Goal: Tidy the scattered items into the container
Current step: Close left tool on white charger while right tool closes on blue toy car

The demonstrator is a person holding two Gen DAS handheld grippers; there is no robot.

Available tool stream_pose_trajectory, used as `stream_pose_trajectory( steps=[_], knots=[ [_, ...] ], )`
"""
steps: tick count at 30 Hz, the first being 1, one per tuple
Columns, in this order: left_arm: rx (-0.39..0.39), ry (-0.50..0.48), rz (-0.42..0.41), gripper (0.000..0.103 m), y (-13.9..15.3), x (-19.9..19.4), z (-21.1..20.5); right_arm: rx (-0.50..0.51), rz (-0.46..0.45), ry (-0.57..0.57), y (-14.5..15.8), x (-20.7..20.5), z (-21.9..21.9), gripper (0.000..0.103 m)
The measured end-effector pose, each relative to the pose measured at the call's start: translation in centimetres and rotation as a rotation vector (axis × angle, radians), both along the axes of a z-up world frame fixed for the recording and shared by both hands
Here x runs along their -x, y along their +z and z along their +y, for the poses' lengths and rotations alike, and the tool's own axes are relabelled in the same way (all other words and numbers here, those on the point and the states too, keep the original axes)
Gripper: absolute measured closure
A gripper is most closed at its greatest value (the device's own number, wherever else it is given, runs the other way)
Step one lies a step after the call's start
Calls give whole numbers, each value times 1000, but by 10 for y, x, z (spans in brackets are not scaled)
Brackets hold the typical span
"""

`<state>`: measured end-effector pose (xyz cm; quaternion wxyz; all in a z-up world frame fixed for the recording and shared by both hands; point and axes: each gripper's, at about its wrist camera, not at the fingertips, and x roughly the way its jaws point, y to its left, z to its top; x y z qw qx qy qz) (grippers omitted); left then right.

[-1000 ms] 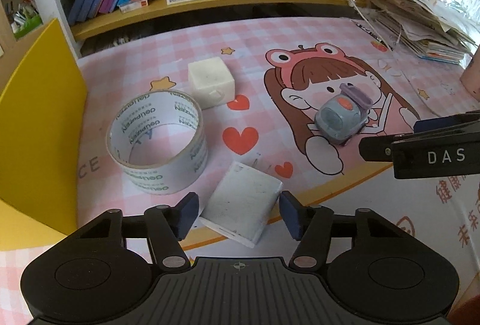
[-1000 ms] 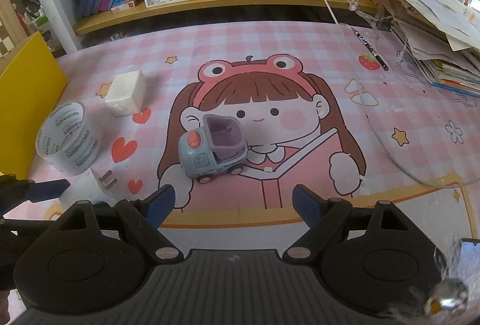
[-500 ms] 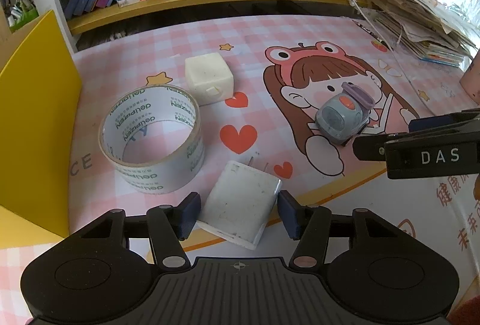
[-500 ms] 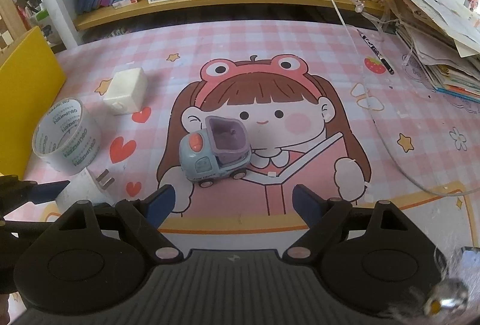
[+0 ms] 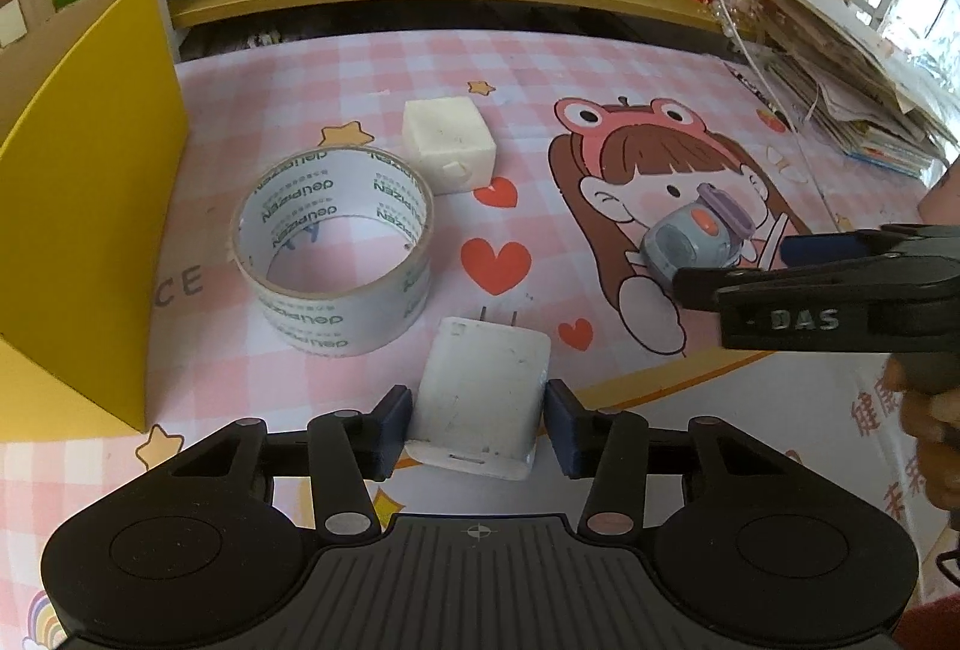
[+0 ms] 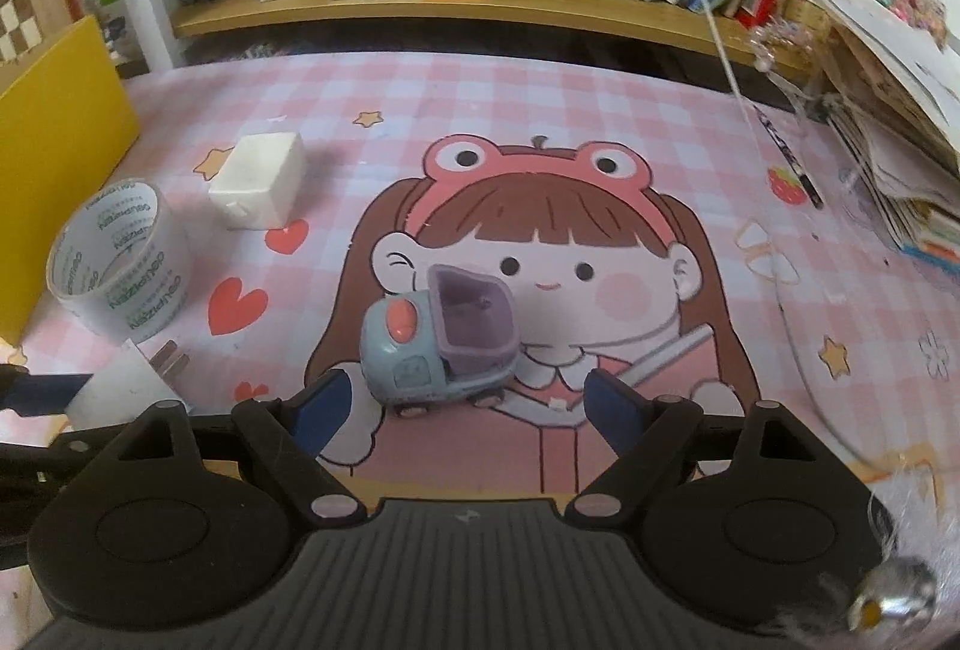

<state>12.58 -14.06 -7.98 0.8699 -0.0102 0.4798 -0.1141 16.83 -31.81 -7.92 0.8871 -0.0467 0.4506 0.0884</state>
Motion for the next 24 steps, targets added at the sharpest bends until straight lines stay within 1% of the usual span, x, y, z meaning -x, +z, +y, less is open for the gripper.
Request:
stream_pose_trajectory(
  steps=[4,12,15,16,24],
  knots=[
    [11,-9,-14,58,6,4,-1,21,-3,31,-4,-8,7,18],
    [26,6,-36,59,15,11,3,25,-6,36,-9,-18,8,20],
    [31,8,-49,59,20,13,4,16,0,37,-10,-19,7,33],
    [33,9,-53,59,21,14,4,7,5,39,-11,-19,7,40],
    [36,13,-64,59,26,16,6,-17,1,51,-7,-13,8,40]
  ],
)
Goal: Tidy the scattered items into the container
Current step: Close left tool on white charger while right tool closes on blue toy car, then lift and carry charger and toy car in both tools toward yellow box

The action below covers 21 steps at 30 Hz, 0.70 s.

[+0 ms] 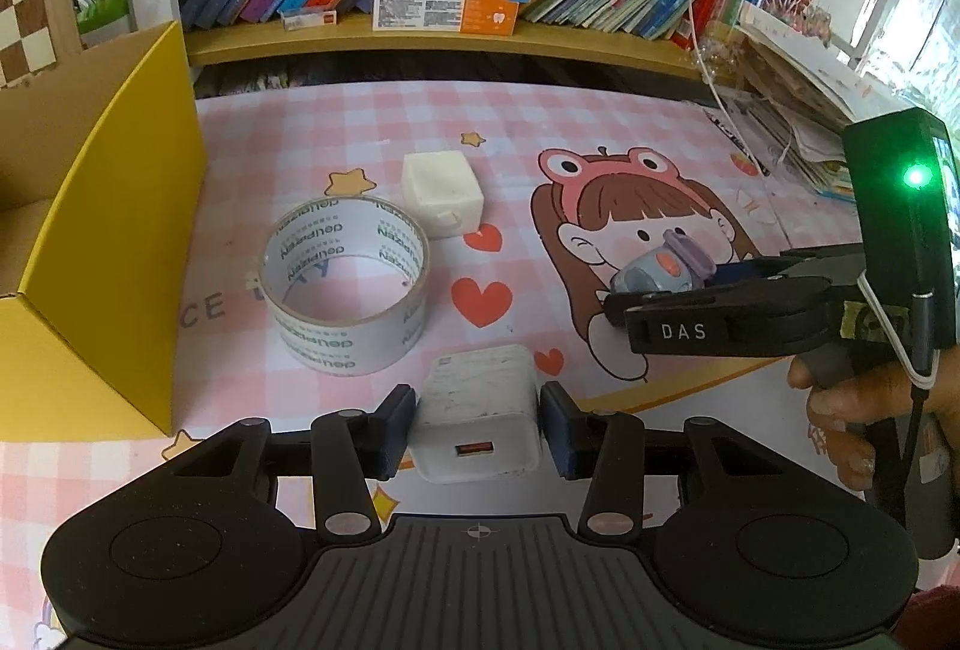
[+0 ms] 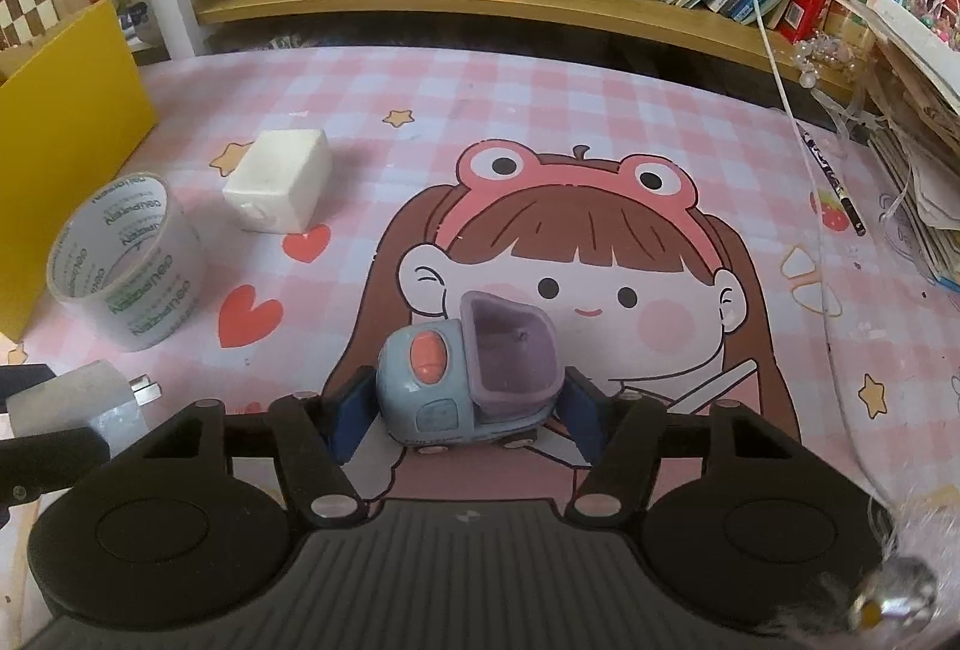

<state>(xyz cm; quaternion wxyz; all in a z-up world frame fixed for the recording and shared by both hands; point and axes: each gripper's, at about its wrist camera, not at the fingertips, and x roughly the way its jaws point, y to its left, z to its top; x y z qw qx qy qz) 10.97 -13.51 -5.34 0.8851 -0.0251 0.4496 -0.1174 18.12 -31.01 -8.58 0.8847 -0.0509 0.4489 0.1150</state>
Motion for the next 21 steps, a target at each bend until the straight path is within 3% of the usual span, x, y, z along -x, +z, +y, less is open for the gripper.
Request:
stream_pose_trajectory(
  steps=[21],
  knots=[
    [11,7,-39,59,13,21,7,-23,-16,8,27,42,6,40]
  ],
)
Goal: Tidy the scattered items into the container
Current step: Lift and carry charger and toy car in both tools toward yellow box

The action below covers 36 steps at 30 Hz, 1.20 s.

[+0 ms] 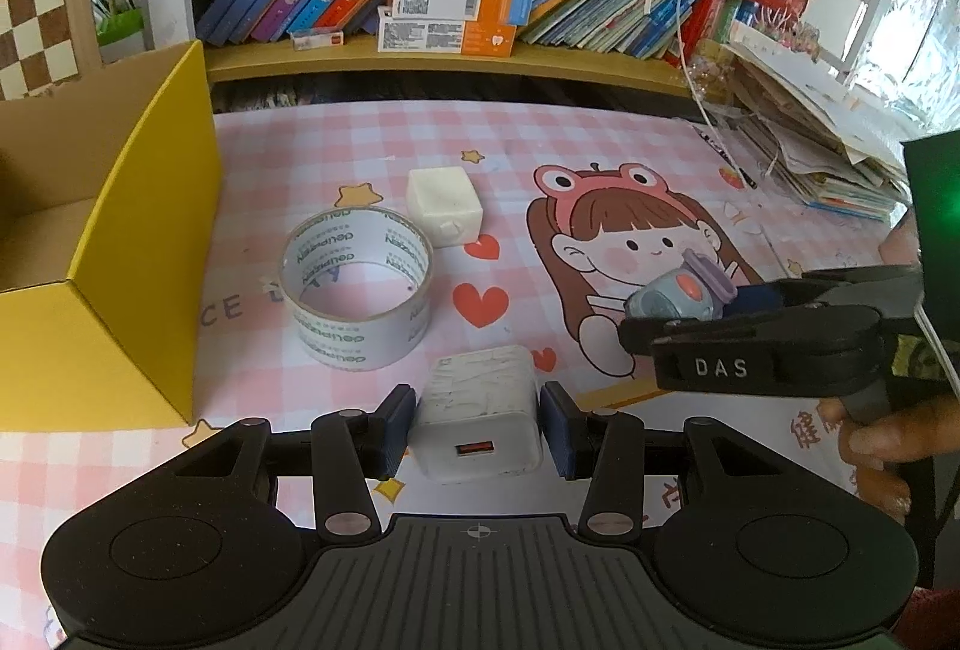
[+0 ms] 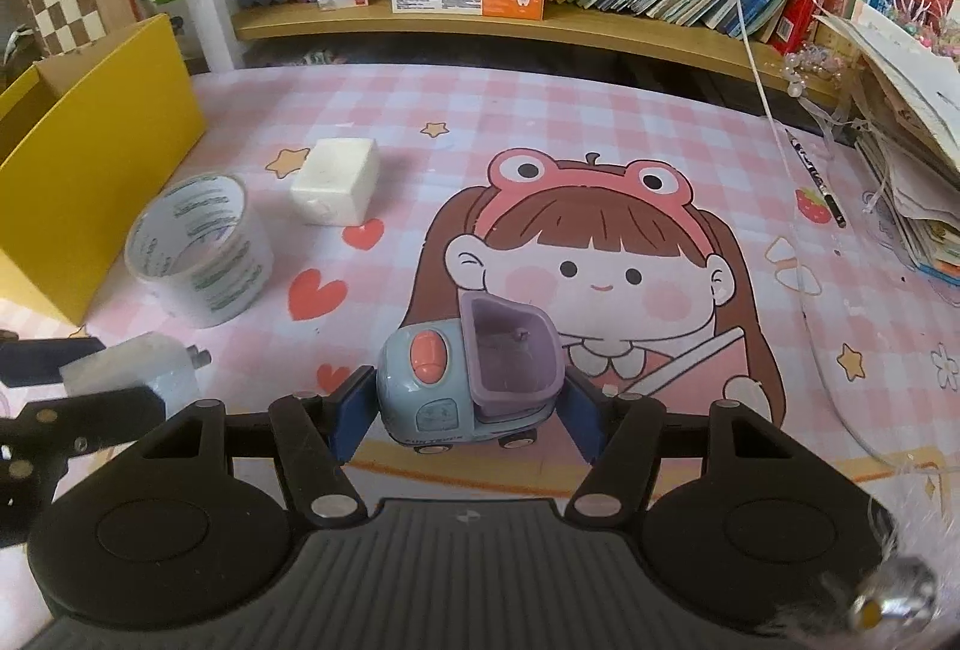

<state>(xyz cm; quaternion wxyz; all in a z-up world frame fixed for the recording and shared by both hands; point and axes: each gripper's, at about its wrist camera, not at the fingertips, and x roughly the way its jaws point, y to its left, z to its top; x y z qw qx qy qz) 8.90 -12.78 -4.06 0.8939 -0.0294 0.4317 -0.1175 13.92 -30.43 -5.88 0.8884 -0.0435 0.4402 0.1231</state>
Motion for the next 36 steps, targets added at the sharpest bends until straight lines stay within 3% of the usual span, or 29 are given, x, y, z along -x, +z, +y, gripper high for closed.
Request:
stream_pose_trajectory(
  steps=[22,36],
  knots=[
    [10,32,-46,59,17,29,16,-29,-1,9,18,41,7,40],
    [40,-36,-94,59,30,42,40,-17,-14,-26,27,61,36,40]
  ],
)
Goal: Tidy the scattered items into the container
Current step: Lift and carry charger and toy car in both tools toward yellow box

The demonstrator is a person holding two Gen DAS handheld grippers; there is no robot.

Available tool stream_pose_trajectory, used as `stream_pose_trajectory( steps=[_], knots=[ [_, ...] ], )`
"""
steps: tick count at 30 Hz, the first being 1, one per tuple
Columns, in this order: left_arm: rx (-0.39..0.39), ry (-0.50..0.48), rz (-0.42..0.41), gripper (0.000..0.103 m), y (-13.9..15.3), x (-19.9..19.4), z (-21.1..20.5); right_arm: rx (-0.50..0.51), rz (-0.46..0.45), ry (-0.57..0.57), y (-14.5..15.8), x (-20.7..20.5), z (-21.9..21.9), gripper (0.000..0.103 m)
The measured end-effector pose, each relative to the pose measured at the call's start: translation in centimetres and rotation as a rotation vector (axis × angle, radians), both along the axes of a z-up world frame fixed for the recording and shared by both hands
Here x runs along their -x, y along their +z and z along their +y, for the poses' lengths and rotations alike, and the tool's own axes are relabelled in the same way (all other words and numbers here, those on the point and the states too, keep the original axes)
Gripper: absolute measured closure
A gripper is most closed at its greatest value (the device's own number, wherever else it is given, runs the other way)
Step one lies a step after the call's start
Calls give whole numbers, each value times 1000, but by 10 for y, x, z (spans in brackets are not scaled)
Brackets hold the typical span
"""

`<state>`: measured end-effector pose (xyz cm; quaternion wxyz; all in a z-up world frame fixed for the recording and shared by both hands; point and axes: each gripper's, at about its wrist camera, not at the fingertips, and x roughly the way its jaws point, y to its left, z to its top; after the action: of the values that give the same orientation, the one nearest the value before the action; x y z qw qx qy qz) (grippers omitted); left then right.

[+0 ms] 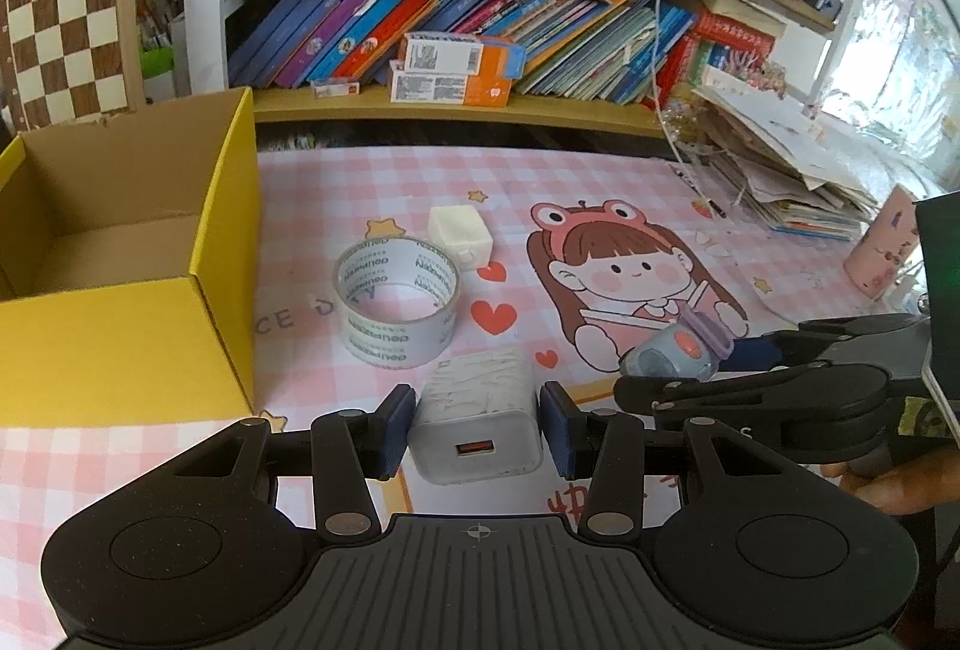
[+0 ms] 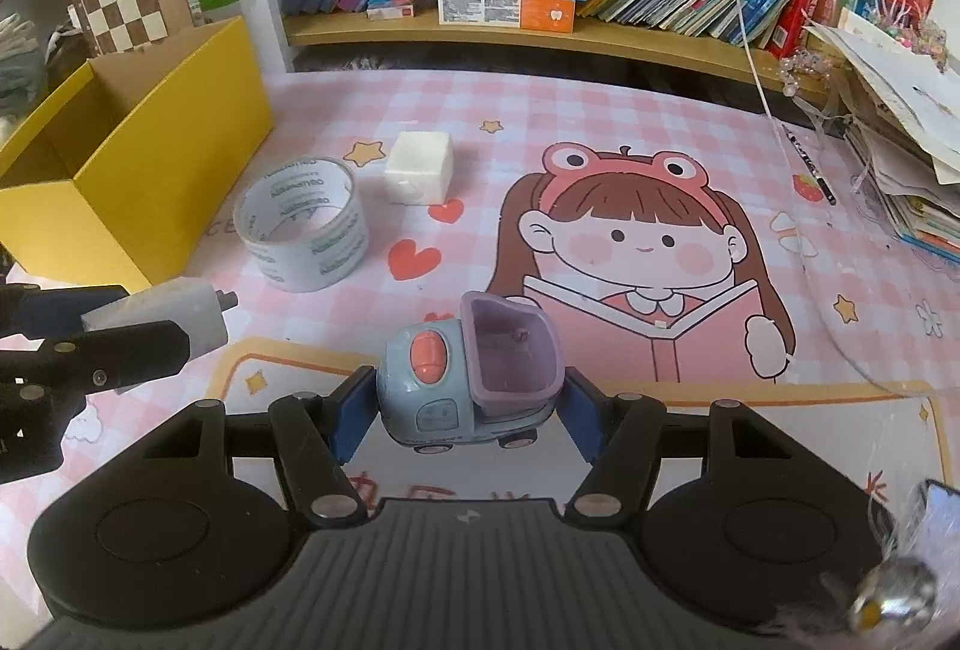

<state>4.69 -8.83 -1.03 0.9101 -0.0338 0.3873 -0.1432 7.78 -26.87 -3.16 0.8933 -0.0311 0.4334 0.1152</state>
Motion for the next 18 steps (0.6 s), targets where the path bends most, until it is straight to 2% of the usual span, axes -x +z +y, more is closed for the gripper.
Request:
stream_pose_trajectory(
  steps=[18],
  knots=[
    [64,-105,-74,59,27,9,70,26,-36,-94,24,31,65,40]
  ],
)
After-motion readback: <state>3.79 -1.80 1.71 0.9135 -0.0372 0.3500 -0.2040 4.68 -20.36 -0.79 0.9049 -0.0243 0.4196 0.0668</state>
